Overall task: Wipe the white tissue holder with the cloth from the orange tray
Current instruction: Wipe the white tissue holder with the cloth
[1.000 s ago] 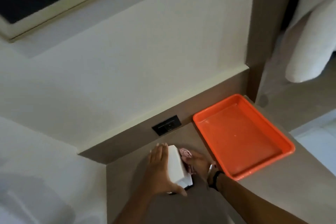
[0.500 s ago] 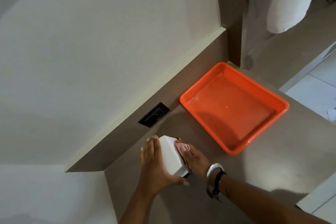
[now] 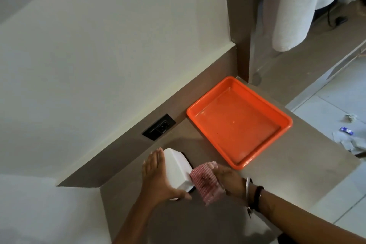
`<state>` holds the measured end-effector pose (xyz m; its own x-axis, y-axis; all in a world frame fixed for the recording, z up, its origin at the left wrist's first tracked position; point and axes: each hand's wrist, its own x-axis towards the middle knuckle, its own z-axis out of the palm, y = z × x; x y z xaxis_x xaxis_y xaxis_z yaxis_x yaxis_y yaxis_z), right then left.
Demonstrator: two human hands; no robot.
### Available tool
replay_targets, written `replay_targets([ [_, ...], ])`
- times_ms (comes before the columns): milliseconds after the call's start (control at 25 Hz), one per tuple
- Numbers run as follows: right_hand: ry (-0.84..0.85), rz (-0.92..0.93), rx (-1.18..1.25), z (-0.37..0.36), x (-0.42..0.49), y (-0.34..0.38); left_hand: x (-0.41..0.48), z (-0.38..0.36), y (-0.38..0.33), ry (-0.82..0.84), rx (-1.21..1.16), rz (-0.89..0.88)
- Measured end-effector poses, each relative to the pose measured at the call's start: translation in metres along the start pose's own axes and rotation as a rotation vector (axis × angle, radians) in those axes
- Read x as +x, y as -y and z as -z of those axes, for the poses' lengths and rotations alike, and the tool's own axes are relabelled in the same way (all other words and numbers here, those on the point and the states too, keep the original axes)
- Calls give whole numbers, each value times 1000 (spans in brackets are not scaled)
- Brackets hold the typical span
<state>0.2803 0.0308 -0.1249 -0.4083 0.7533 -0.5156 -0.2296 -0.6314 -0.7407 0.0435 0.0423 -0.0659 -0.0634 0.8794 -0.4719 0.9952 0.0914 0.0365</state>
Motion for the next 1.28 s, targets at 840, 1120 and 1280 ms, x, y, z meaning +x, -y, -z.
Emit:
replay_targets([
  [840, -229, 54, -345, -15, 15, 24, -15, 36, 11, 28, -500, 802],
  [1120, 20, -114, 35, -117, 21, -30, -30, 12, 12, -65, -664, 731],
  [1280, -54, -32, -40, -142, 10, -48, -28, 12, 18, -74, -720, 701],
])
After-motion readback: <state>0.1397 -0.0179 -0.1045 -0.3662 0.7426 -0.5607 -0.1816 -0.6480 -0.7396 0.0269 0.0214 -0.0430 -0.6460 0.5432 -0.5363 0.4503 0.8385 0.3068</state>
